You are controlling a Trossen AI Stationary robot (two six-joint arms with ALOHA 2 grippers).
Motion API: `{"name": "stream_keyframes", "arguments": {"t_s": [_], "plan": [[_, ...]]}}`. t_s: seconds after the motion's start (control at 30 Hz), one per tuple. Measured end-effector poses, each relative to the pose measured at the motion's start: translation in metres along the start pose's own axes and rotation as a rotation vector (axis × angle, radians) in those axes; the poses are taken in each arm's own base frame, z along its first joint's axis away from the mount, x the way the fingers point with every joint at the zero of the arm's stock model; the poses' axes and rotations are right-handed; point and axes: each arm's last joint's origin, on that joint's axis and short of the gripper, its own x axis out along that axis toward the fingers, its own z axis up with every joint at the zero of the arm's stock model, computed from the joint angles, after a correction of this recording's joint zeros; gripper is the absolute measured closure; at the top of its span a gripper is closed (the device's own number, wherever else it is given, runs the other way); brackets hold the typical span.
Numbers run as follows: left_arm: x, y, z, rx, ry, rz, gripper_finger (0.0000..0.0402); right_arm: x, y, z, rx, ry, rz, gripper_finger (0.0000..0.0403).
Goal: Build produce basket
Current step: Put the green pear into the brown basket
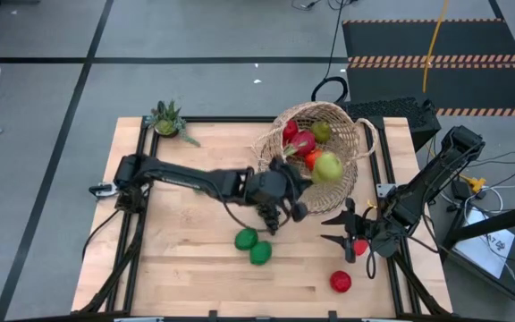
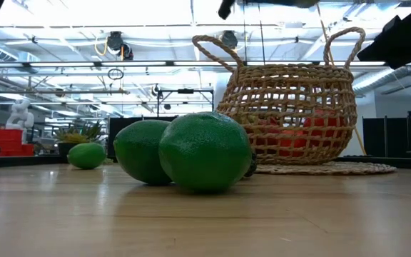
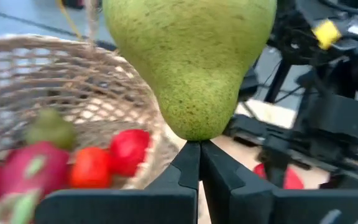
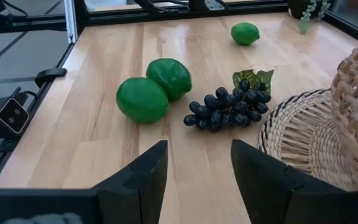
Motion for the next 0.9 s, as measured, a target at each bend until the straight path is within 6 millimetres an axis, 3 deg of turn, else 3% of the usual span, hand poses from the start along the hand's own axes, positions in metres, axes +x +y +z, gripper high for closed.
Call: {"name": "stream_keyframes", "arguments": {"t_s": [0.2, 0.43, 0.67, 0.9], "plan": [[-0.018, 0.022, 0.05, 0.069, 0.027, 0.055, 0.0397, 0.0, 0.0, 0.0, -0.002, -0.004, 0.002, 0.0232], [-0.033, 0.054, 0.086, 0.121, 0.043, 0.125, 0.0399, 0.0, 0.001, 0.001, 0.002, -0.006, 0.004, 0.0232], [-0.038, 0.088, 0.098, 0.117, 0.113, 0.121, 0.0399, 0.0, 0.001, 0.001, 0.003, -0.007, 0.005, 0.0232], [-0.026, 0.105, 0.09, 0.14, 0.191, 0.141, 0.0399, 0.0, 0.001, 0.001, -0.017, -0.012, 0.003, 0.0232]]}}
